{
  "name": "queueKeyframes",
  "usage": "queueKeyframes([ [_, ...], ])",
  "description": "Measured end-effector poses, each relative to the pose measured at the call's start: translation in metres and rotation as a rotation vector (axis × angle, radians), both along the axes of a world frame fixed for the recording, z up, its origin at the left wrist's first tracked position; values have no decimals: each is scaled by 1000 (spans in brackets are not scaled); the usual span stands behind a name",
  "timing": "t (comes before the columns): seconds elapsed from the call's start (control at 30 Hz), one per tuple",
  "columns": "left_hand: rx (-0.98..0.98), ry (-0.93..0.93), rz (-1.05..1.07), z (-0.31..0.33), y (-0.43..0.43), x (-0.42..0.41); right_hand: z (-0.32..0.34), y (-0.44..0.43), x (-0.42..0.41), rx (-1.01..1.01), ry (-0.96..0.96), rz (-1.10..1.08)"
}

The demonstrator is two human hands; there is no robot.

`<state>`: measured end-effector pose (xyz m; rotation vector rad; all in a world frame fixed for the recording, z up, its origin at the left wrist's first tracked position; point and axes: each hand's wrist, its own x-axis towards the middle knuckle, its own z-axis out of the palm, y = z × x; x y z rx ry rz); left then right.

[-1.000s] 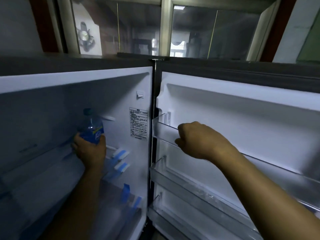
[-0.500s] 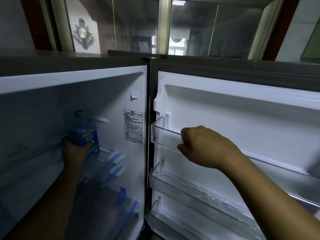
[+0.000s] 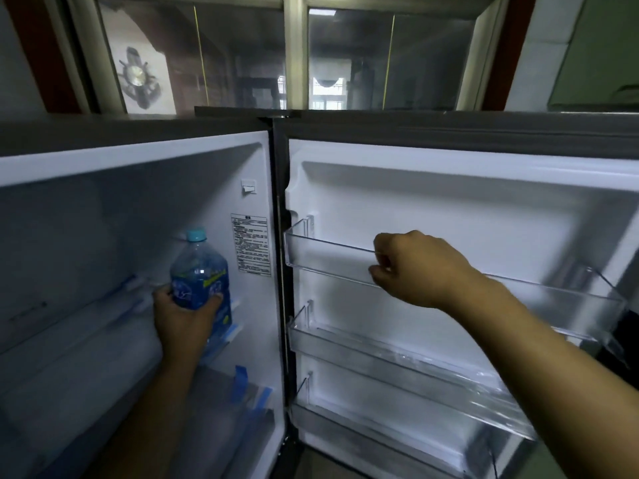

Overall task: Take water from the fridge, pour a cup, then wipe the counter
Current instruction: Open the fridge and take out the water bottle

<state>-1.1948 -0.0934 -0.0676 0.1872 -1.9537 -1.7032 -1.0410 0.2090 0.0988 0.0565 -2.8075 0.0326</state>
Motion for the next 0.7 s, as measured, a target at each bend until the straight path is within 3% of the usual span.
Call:
queueKeyframes([
  [0.4, 3, 35, -211, 44, 64, 177, -6, 108, 109, 41, 112, -108],
  [0.53, 32, 24, -249, 55, 79, 249, -19, 100, 126, 149, 195, -99],
  [0.7, 30, 27, -222, 58, 74, 322, -10, 56, 150, 234, 129, -102],
])
